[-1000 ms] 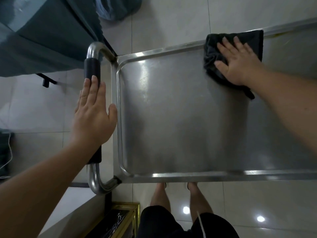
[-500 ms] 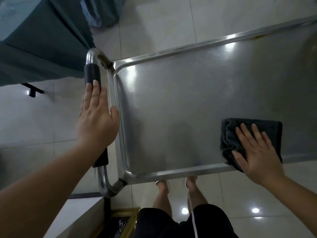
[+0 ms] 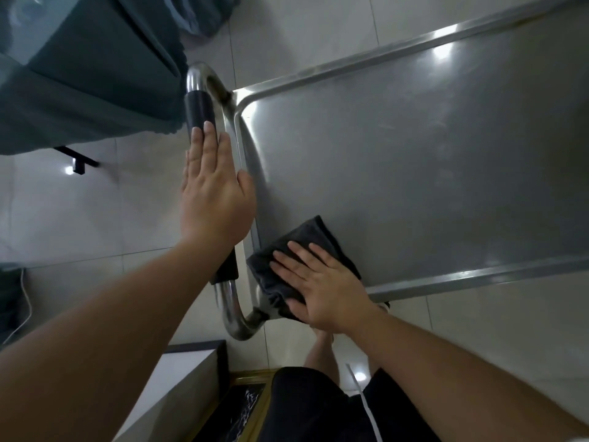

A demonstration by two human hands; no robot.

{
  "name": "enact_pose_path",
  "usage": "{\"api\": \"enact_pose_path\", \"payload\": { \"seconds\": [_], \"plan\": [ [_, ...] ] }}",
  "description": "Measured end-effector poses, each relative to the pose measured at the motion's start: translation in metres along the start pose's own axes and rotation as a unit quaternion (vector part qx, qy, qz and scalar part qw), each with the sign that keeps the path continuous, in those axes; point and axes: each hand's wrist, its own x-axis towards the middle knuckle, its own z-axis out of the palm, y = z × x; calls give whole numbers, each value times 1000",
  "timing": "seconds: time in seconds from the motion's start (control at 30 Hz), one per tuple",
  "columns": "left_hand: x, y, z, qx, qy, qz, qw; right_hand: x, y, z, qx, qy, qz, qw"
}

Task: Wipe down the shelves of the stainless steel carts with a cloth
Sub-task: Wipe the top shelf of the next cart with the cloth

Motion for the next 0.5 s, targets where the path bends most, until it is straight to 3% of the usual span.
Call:
{"api": "enact_pose_path", "payload": {
  "seconds": [0.17, 0.3, 0.4, 0.43, 0.5],
  "plan": [
    [-1, 2, -4, -8, -6, 4, 1000, -80, 113, -34, -31, 31, 119, 992],
    [-2, 8, -10, -15, -14, 0, 1000, -127, 169, -53, -8, 54, 349, 936],
    [-3, 9, -11, -16, -11, -4, 1000, -100, 130, -40, -9, 84, 478, 874],
    [-3, 9, -12, -17, -11, -4, 1000, -85, 104, -34, -7, 94, 475, 875],
    [-3, 9, -11, -20, -13, -2, 1000, -52, 44, -17, -3, 98, 404, 910]
  ]
}}
